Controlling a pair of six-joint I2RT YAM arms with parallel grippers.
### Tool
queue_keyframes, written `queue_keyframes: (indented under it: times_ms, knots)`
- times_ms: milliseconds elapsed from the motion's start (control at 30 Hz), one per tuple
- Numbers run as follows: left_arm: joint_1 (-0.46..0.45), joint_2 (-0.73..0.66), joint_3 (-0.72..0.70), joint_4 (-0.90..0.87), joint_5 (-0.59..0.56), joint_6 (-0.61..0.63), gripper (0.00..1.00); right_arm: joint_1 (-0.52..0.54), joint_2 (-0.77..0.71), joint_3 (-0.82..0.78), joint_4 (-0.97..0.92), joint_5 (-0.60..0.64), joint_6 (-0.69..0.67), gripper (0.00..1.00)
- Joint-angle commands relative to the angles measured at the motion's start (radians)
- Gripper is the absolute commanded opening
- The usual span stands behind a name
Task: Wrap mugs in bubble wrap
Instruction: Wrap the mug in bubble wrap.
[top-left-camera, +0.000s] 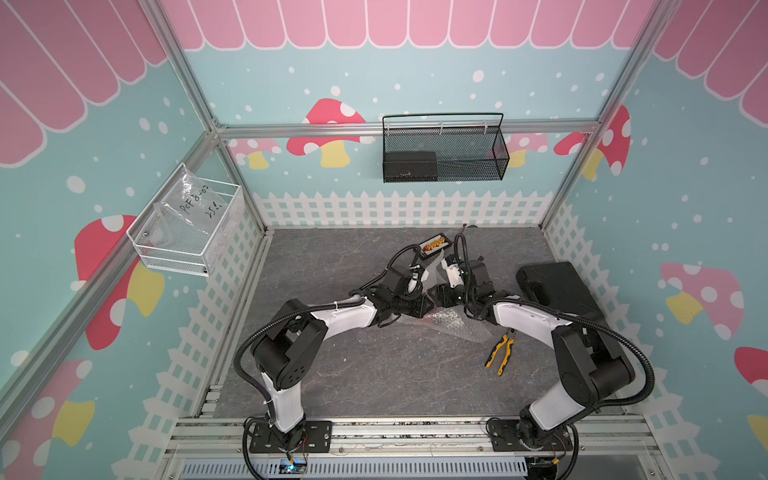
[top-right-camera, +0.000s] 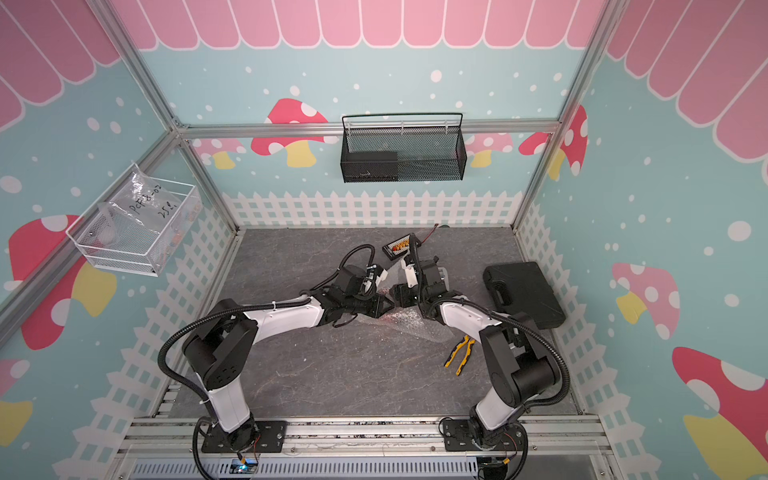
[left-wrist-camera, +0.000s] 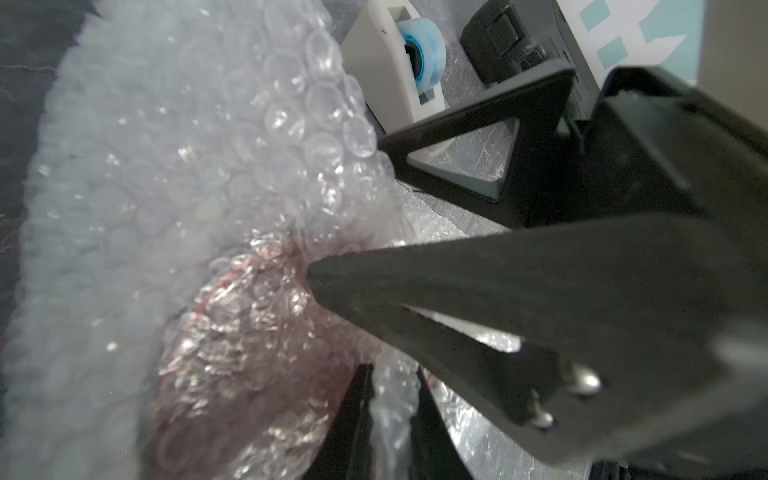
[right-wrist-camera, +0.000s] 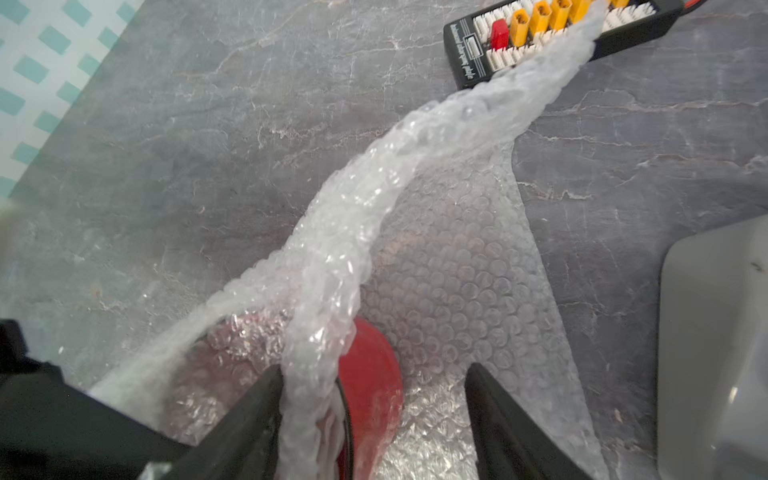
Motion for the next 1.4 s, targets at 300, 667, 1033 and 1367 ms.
queue_keyframes:
  times_ms: [300,667,1033,1367]
  knots:
    - [0.067,-0.332,-0.104,-0.064,-0.104,-0.200,0.76,0.013,0.067,-0.001,-0.093,0.047,-0.111,0.55]
    - [0.189,-0.234,-0.230,-0.029,0.077,-0.379,0.85,0.037,0.089,0.018,-0.093,0.075,-0.117,0.55]
    - [0.092,-0.016,0.006,-0.080,0.047,-0.357,0.72,0.040,0.097,0.018,-0.096,0.085,-0.122,0.55]
    - [0.064,-0.011,0.051,-0.199,-0.082,-0.335,0.63,0.041,0.098,0.012,-0.096,0.083,-0.124,0.55]
